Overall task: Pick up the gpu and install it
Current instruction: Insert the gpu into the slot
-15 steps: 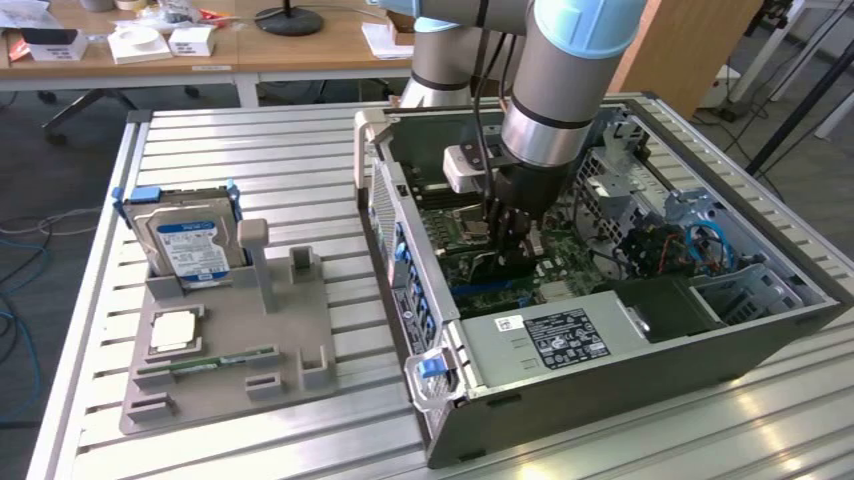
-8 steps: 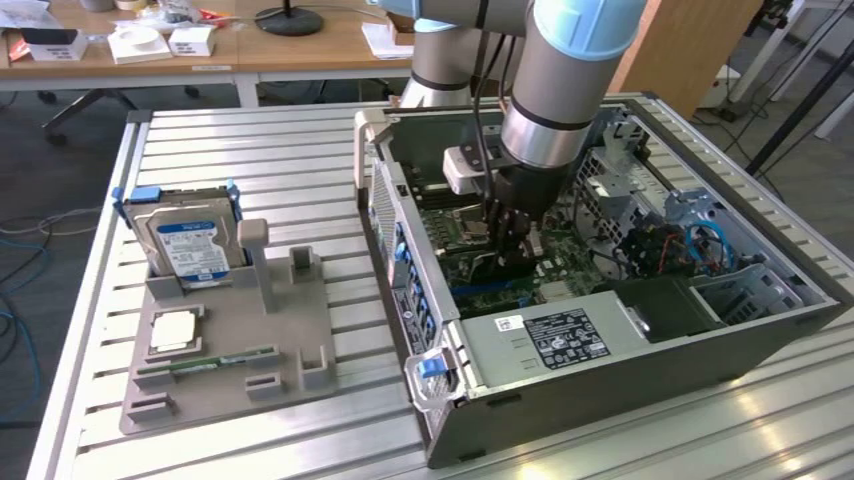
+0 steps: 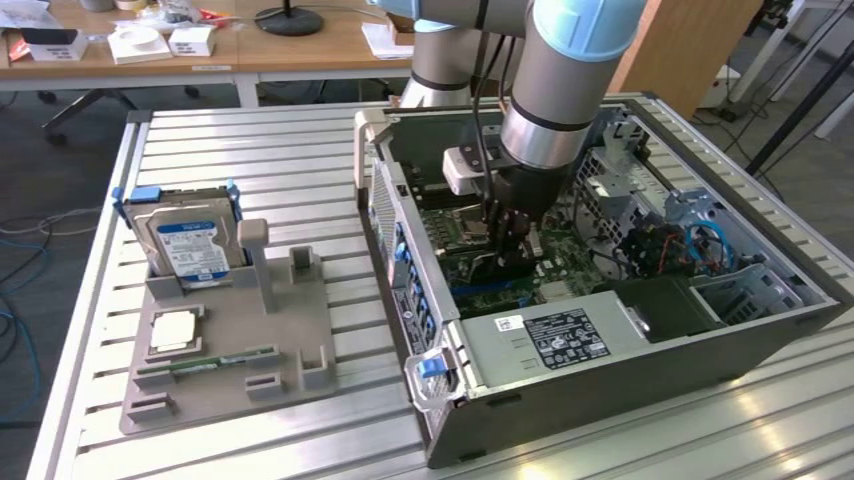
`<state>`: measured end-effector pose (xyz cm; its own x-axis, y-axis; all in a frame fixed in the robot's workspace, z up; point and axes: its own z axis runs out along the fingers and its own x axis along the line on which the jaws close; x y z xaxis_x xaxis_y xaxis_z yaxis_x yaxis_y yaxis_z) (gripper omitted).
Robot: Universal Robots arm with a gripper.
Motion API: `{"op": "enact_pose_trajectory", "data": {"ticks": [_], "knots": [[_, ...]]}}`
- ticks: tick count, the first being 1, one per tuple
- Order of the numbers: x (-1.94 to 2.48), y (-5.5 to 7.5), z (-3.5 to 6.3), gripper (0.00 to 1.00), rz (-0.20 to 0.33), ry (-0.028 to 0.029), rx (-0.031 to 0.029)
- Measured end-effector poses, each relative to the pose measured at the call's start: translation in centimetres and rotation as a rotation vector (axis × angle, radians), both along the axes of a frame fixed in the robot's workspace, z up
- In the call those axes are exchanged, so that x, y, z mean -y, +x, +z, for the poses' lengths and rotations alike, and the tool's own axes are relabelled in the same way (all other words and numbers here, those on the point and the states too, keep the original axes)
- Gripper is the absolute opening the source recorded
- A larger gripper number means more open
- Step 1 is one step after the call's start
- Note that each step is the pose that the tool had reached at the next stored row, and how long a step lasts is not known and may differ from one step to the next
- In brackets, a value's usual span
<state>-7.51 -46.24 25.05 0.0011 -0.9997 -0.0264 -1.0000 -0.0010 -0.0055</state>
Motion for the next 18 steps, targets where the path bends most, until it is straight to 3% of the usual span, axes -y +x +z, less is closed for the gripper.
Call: {"op": "enact_pose_trajectory", "data": {"ticks": [18], "knots": [[0.00,-0.05,-0.11,0.26,0.000,-0.0001,0.0000]]}}
